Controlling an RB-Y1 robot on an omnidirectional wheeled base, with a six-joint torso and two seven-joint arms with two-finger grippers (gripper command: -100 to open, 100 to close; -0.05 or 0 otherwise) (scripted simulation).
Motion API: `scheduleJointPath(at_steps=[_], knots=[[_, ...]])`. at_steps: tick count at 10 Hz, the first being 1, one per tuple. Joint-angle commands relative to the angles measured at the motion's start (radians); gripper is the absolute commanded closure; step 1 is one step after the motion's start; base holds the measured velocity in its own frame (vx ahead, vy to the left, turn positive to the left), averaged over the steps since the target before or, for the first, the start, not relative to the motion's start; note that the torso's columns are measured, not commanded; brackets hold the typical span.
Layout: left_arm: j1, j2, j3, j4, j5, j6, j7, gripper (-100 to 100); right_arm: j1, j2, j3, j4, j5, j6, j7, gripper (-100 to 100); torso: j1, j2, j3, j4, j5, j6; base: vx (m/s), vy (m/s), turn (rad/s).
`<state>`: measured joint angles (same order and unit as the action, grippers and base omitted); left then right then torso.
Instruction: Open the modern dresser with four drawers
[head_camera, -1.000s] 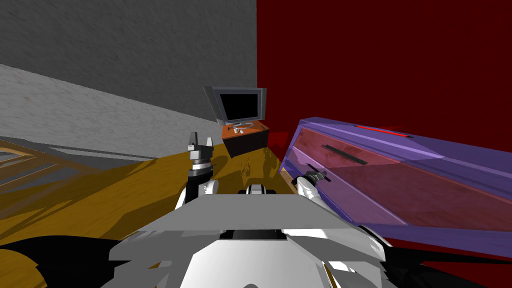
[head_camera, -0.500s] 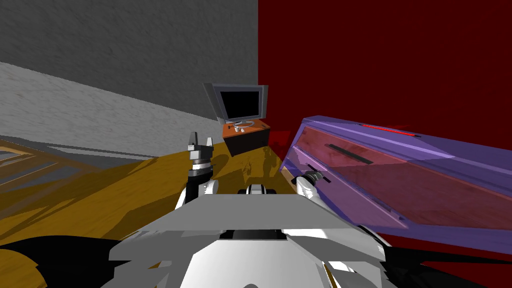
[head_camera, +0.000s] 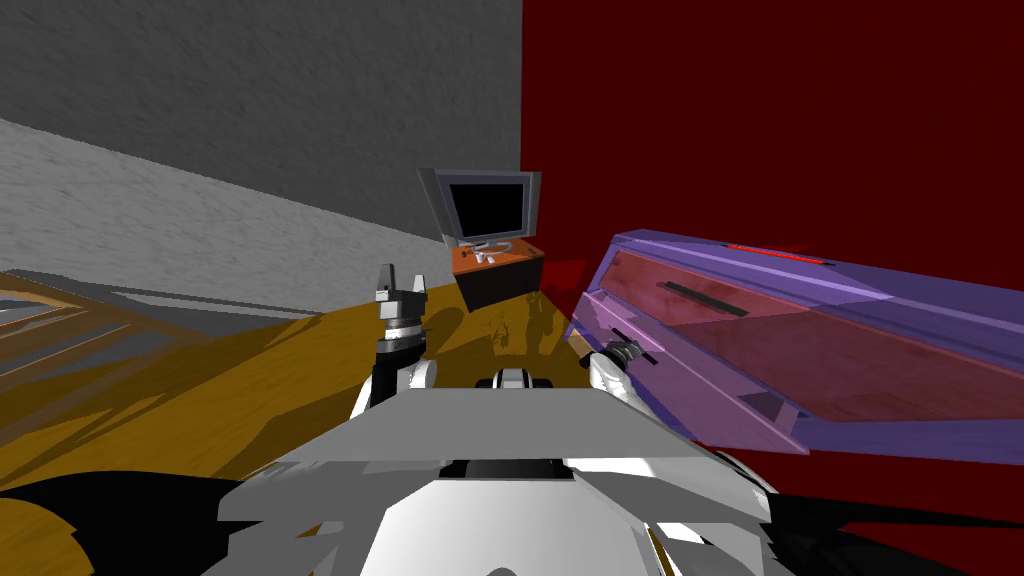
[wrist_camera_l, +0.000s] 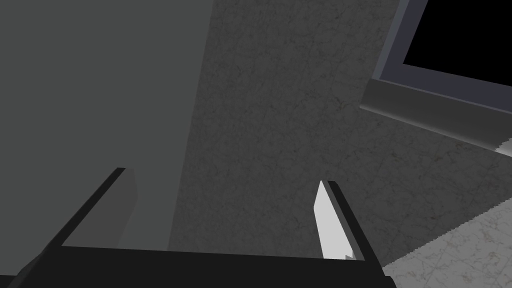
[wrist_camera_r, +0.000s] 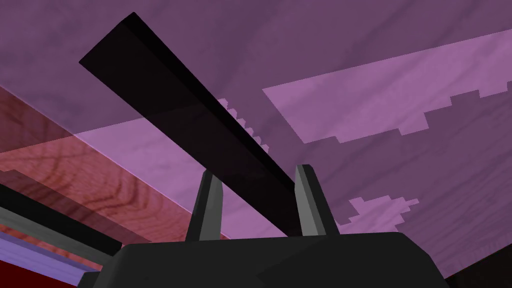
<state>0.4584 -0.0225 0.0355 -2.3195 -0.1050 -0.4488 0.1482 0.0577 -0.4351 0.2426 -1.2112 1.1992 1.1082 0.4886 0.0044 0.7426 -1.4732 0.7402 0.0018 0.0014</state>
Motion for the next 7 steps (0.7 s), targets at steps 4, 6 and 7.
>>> scheduleJointPath(at_steps=[4,6,7], knots=[[0.000,0.000,0.000,0.000,0.000,0.000,0.000,0,-0.052,-0.036,-0.040,-0.027,-0.071,-0.040,0.098,-100,-0.009,-0.006,-0.004,-0.001,-0.001,0.000,-0.043,0.049,-0.038],[0.000,0.000,0.000,0.000,0.000,0.000,0.000,0,-0.072,-0.052,-0.057,-0.037,-0.101,-0.058,0.136,-100,-0.001,-0.001,-0.002,0.001,0.002,-0.002,-0.026,0.027,-0.035],[0.000,0.000,0.000,0.000,0.000,0.000,0.000,0,-0.092,-0.068,-0.073,-0.047,-0.130,-0.076,0.174,-100,0.003,0.001,0.000,0.002,0.004,-0.002,-0.048,0.058,-0.050]])
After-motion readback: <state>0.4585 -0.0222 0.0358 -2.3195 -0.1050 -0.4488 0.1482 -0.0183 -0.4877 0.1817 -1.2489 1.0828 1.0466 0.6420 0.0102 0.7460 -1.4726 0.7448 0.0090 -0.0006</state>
